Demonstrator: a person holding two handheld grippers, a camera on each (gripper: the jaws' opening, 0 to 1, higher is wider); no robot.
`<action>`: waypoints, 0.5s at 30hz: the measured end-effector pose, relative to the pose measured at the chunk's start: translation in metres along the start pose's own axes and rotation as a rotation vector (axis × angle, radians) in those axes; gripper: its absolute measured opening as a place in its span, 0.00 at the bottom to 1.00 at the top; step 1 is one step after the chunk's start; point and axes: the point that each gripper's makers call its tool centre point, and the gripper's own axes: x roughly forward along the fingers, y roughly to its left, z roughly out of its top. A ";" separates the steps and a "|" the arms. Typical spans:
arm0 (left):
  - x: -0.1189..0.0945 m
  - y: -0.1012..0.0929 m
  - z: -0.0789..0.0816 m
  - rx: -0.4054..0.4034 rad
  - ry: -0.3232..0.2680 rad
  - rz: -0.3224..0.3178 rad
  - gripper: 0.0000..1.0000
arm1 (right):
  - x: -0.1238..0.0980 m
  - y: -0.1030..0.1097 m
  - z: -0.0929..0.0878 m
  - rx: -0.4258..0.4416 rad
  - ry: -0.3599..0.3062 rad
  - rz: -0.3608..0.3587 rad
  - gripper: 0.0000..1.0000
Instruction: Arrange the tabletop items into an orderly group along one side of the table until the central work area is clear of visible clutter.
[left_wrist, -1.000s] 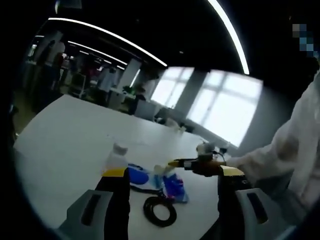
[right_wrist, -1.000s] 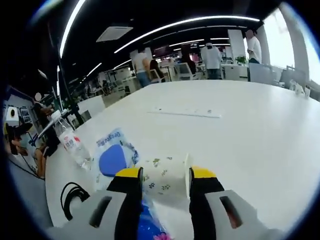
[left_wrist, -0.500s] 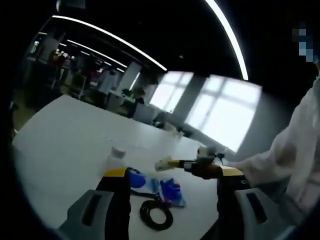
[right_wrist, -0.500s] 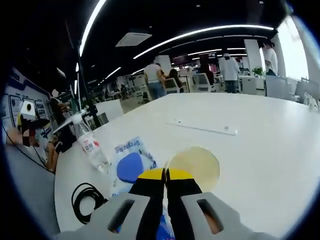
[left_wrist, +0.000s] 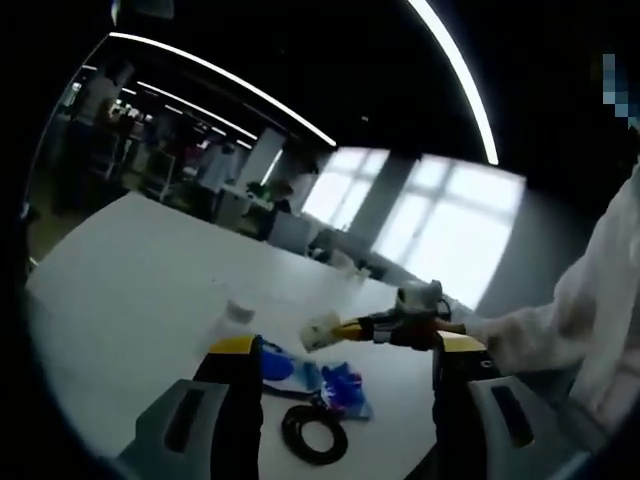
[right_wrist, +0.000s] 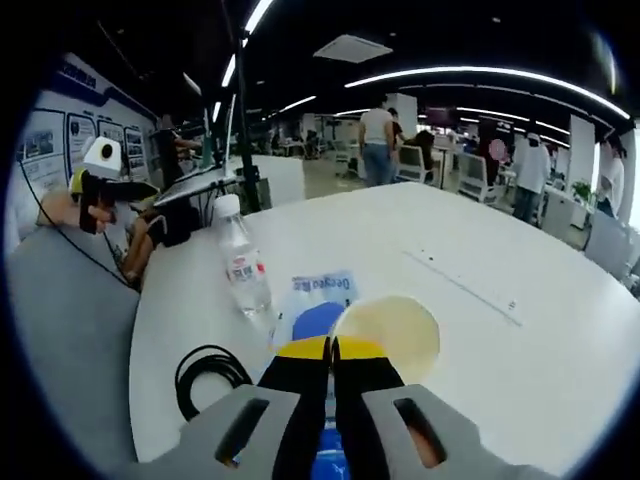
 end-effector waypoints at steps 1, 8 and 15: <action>-0.001 0.000 0.001 -0.001 -0.004 0.001 0.64 | 0.001 0.006 0.002 -0.019 0.010 0.010 0.00; -0.002 -0.001 0.005 -0.007 -0.019 0.002 0.64 | 0.015 0.040 0.012 -0.065 0.054 0.092 0.00; -0.004 -0.001 0.010 -0.012 -0.036 0.011 0.64 | 0.023 0.065 0.014 -0.107 0.110 0.140 0.00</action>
